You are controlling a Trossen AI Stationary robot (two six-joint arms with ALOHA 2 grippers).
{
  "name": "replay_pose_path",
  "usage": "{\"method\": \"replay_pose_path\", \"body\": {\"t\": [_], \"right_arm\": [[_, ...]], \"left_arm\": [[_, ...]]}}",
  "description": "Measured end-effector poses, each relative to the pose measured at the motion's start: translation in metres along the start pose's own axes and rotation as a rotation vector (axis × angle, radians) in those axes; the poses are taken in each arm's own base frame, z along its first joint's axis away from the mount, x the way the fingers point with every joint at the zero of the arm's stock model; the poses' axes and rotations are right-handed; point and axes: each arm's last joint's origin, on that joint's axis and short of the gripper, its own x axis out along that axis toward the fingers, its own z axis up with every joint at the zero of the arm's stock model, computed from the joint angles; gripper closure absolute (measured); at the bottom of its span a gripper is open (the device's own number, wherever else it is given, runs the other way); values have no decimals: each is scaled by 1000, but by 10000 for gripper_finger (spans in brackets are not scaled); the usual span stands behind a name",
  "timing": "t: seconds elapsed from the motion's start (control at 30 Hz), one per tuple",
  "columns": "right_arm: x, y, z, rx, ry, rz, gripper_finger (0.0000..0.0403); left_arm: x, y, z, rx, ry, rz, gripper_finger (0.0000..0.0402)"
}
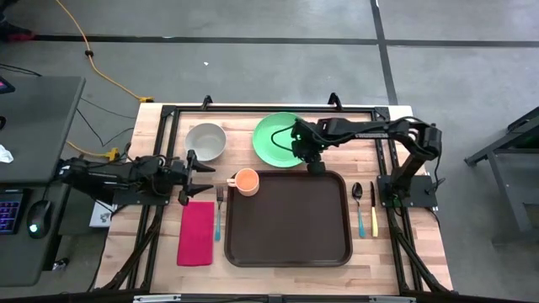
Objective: Set up tray
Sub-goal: Put the green plate on the brown serving tray
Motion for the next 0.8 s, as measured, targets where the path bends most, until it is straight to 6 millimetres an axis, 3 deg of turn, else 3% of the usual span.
{"method": "replay_pose_path", "body": {"t": [0.43,0.8], "right_arm": [[6,1,0,-35,2,41,269],[23,9,-16,-65,70,18,269]], "left_arm": [[-4,1,-1,22,4,14,103],[-4,1,-1,22,4,13,103]]}}
